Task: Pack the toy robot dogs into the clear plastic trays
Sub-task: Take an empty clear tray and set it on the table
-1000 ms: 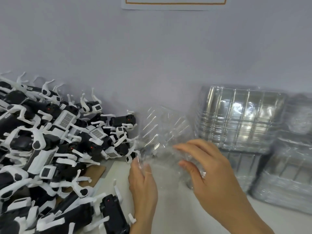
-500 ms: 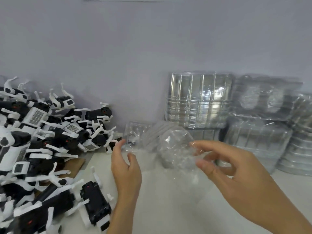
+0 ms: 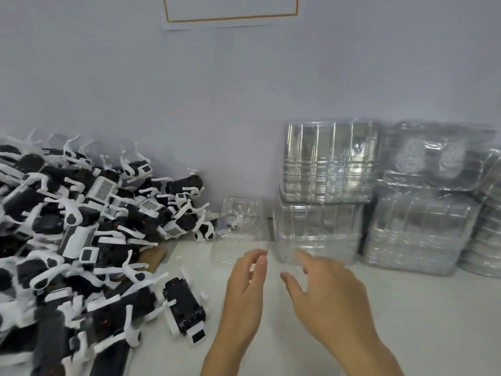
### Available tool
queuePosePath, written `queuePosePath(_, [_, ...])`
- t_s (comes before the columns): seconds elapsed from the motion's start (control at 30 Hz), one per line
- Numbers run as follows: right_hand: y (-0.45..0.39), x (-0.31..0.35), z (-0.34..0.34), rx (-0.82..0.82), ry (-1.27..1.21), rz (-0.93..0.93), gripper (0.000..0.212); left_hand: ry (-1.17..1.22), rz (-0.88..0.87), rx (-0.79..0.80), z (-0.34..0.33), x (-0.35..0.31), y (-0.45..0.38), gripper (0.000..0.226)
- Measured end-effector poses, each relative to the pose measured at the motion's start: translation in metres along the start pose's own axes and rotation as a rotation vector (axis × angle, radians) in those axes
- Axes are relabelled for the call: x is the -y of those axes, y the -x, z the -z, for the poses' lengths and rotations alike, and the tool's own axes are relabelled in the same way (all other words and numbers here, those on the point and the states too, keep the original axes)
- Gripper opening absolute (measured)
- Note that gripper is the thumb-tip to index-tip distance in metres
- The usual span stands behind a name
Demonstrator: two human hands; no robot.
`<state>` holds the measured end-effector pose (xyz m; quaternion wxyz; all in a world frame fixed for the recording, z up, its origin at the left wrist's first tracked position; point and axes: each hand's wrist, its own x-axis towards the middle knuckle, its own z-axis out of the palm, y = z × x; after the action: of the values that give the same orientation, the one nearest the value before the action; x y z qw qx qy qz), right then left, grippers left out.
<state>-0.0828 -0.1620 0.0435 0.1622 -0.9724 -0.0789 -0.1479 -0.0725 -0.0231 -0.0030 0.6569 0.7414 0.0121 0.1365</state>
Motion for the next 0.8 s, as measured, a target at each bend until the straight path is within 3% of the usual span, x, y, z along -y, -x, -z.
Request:
queuePosePath(0.13, [0.004,0.01,-0.029,0.19,-0.288,0.134,0.039,0.004,0.168,0.11,0.004,0.006,-0.001,0.022])
queuePosePath(0.27, [-0.004,-0.009,-0.021,0.155,-0.562,0.094,0.038,-0.055,0.208,0.106,0.007,0.011,-0.004,0.027])
queuePosePath(0.4, [-0.013,-0.065,-0.006,-0.055,-0.417,-0.123,0.036,-0.187,0.181,0.127,0.004,0.017,-0.005,0.038])
queuePosePath(0.47, [-0.011,-0.088,-0.007,-0.016,-0.339,-0.255,0.045,-0.216,0.17,0.073,0.003,0.019,-0.007,0.038])
queuePosePath(0.6, [-0.009,-0.094,-0.022,0.158,-0.588,-0.311,0.047,-0.227,0.165,-0.014,0.01,0.023,-0.015,0.033])
queuePosePath(0.8, [-0.012,-0.091,-0.037,0.094,-0.69,-0.332,0.043,-0.432,0.033,-0.034,0.016,0.011,-0.017,0.042])
